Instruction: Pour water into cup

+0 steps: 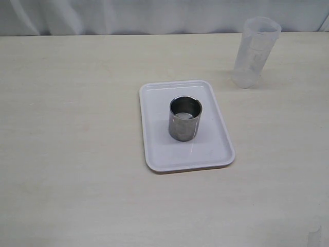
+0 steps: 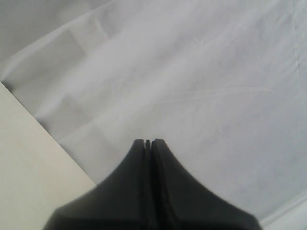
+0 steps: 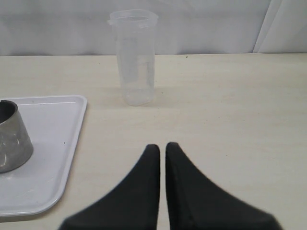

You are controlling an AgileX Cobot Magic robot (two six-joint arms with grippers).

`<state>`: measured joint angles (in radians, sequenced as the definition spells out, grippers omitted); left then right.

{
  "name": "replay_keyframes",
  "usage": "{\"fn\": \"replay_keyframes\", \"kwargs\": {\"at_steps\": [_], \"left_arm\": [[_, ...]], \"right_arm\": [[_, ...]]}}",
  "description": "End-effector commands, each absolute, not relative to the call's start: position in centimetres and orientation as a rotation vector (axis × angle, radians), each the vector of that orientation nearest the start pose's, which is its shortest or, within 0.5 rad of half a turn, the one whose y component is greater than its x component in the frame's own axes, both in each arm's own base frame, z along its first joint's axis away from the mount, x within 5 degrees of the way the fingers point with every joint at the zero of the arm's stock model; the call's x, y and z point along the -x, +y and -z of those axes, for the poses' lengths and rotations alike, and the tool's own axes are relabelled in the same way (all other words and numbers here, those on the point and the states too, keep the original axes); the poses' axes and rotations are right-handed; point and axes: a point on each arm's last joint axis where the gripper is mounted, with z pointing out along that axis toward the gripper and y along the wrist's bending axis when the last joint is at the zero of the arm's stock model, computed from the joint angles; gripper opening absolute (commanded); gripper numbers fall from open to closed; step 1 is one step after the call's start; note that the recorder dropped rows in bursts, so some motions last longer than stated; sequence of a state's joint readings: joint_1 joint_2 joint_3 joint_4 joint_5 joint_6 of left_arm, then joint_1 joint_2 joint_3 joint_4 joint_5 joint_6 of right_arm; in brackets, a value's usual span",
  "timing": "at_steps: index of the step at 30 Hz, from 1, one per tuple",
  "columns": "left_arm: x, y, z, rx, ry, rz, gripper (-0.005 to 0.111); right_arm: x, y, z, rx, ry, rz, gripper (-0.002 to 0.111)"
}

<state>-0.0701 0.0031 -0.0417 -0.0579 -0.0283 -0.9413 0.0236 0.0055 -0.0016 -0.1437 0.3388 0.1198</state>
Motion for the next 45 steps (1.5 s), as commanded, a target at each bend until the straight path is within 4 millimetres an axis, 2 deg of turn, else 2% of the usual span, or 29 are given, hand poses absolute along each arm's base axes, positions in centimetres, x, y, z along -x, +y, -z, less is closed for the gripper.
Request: {"fn": "replay_keyframes", "kwargs": {"at_steps": [1,10,14,17,27,45], "left_arm": [[-5.3,-0.3,-23.0,0.662,1.307,0.881,0.000],[-5.3,-0.3,-23.0,0.662,1.307,0.881,0.000],[-5.6,-0.4,-21.7,0.680,1.342,0.870,0.000],[-5.6,-0.4,-20.5,0.726,1.468,0.828,0.000],[-5.4,-0.5,-18.5,0.803,1.672,0.747,0.000],[-5.4,-0.5,-18.5,0.807,1.680,0.744,0.000]], "right_arm": [[-5.4,-0.3,-18.3,0.007,1.822,0.037,0.004],[-5.4,-0.3,-18.3,0.007,1.822,0.037,0.004],[-5.4,-0.3,-18.3,0.007,1.822,0.037,0.004],[-5.4,-0.3,-18.3,0.007,1.822,0.037,0.004],[-5.4,-0.3,-18.3,0.007,1.822,0.037,0.004],[-5.4,-0.3,-18.3,0.007,1.822,0.037,0.004]]}}
